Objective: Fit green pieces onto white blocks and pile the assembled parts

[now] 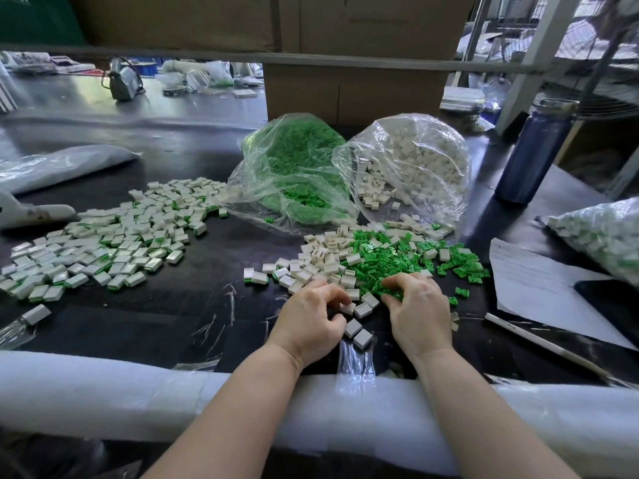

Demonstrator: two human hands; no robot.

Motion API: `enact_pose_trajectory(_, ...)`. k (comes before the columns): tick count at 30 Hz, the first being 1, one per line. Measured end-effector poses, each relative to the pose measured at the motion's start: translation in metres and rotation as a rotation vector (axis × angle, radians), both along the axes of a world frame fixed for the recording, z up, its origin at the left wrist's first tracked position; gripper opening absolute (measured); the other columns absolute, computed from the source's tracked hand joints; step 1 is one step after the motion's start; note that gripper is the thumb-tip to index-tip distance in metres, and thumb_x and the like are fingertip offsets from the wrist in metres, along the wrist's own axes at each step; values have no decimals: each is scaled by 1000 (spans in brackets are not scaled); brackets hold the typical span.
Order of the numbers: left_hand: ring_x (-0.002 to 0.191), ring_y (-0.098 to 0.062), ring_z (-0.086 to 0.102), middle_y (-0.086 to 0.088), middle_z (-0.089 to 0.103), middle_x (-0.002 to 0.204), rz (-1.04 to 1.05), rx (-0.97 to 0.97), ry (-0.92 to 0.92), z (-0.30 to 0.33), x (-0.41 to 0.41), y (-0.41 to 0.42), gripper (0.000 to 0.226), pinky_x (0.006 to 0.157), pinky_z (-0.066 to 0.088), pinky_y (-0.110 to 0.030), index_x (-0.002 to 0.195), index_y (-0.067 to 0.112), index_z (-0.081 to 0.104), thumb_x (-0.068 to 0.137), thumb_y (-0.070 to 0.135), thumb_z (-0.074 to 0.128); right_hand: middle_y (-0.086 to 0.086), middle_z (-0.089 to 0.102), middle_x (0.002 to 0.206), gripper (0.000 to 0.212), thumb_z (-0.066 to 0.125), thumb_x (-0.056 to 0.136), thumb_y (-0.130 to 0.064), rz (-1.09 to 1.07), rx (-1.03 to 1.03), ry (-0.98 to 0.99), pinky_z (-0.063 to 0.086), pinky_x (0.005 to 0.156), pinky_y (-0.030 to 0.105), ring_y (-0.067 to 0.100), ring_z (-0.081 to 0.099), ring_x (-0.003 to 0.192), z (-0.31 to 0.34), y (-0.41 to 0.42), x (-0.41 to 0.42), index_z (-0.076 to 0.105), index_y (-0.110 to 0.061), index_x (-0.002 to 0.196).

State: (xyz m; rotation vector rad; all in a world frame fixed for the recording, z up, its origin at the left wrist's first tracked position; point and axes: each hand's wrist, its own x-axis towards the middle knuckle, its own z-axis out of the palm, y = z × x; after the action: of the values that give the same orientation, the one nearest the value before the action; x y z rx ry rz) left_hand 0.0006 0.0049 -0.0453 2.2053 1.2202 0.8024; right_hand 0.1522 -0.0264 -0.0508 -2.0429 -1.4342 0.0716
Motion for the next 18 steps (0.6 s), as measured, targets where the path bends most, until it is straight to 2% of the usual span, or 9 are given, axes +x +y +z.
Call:
enact_pose_trajectory(2, 83, -6, 45, 5, 57, 92, 9, 32, -19, 0, 0, 0, 20, 74, 31, -1, 93, 13, 69, 78, 6, 58, 3, 65, 104, 16, 61, 88, -15, 2, 9, 16, 36, 90, 34, 23, 51, 106, 0, 0, 0, 67, -14, 103)
enact_pose_trajectory(5, 80, -5, 46, 9, 53, 87, 0, 30, -35, 1, -1, -1, 18, 71, 31, 2, 92, 11, 69, 78, 5, 59, 5, 66, 101, 15, 59, 89, -12, 5, 33, 52, 37, 90, 34, 23, 53, 103, 1, 0, 0, 68, -12, 102)
enact_pose_trajectory(7, 80, -6, 47, 8, 53, 88, -40, -2, -12, 1, -1, -1, 20, 71, 34, -1, 91, 12, 69, 77, 4, 58, 5, 67, 100, 15, 58, 90, -12, 9, 46, 66, 38, 89, 33, 23, 54, 101, 1, -1, 0, 68, -12, 101)
enact_pose_trajectory(10, 86, -12, 51, 4, 54, 93, -91, -31, 50, 1, 0, -1, 22, 79, 42, -17, 95, 15, 67, 77, 5, 57, 5, 67, 98, 15, 56, 91, -11, 14, 59, 80, 37, 86, 31, 23, 55, 98, 1, -1, 0, 68, -10, 99)
enact_pose_trajectory(12, 87, -14, 52, 4, 55, 95, -95, -31, 56, 1, 0, -1, 23, 80, 44, -20, 96, 15, 66, 77, 5, 57, 5, 67, 97, 14, 56, 91, -11, 22, 62, 86, 37, 85, 31, 23, 54, 97, 2, -1, 0, 68, -10, 98)
enact_pose_trajectory(16, 79, -4, 49, 6, 54, 91, -45, 21, -33, 0, 0, 0, 21, 73, 37, -4, 97, 13, 66, 80, 5, 59, -3, 57, 85, 11, 58, 90, -9, 47, 143, 103, 37, 82, 29, 19, 52, 90, 4, -2, -2, 68, -8, 92)
enact_pose_trajectory(18, 82, -6, 51, 9, 53, 89, -11, 34, -99, -1, -1, 2, 18, 76, 36, -2, 98, 12, 68, 82, 7, 61, -5, 55, 82, 9, 58, 90, -8, 68, 194, 127, 34, 75, 24, 16, 50, 84, 5, -3, -3, 66, -7, 91)
